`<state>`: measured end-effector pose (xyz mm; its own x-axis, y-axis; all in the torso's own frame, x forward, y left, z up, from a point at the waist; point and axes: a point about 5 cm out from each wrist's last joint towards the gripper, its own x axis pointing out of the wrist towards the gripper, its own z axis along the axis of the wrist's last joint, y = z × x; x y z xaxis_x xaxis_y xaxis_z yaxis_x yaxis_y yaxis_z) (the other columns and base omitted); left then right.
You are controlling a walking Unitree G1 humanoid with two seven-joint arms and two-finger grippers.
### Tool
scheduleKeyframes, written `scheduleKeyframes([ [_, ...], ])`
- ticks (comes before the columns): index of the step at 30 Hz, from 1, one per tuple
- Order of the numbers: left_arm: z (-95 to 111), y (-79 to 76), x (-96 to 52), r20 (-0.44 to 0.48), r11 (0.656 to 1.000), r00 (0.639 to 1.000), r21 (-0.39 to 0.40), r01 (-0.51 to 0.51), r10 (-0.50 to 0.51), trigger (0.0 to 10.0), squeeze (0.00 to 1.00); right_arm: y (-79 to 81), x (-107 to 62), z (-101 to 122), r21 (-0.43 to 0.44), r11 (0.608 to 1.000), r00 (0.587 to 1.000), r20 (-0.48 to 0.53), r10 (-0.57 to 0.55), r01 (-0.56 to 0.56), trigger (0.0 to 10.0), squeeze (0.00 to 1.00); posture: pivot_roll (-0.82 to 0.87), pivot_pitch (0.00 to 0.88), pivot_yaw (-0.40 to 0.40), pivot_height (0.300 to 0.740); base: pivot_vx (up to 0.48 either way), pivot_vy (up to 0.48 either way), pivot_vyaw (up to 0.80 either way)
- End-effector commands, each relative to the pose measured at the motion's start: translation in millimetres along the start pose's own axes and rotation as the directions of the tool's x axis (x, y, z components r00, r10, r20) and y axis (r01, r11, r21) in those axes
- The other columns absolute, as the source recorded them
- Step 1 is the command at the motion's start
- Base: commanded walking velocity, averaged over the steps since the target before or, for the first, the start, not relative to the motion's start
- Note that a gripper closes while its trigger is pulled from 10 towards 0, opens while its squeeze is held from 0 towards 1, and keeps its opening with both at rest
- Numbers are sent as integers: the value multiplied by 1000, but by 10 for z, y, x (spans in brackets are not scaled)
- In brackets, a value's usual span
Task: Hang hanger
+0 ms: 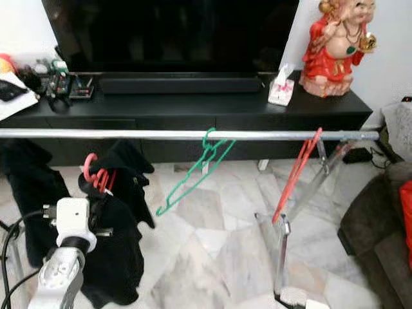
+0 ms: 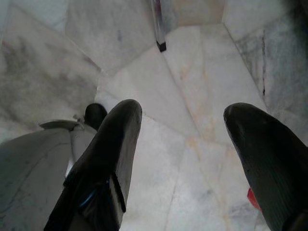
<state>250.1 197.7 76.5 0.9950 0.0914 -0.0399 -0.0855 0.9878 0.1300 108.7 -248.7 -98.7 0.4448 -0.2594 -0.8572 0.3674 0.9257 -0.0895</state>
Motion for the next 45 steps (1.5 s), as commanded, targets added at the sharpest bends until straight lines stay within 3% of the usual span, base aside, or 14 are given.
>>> scheduleKeyframes([
  [1, 80, -30, 20, 29, 1000, 999, 3, 17, -17, 10000, 0, -30, -9, -38, 7, 1000, 1000, -12, -9, 9, 10000, 0, -46, 0, -23, 740, -315, 0, 0],
  [36, 103, -9, 45, 18, 1000, 1000, 5, 16, -17, 10000, 0, -11, -7, -37, 19, 1000, 1000, -11, -11, 12, 10000, 0, -33, 0, -15, 740, -322, 0, 0],
  [45, 129, 1, 122, 22, 1000, 1000, 9, 14, -14, 10000, 0, 38, 3, -2, 38, 999, 1000, 1, -11, 11, 10000, 0, -38, 0, -4, 740, -211, 0, 0],
])
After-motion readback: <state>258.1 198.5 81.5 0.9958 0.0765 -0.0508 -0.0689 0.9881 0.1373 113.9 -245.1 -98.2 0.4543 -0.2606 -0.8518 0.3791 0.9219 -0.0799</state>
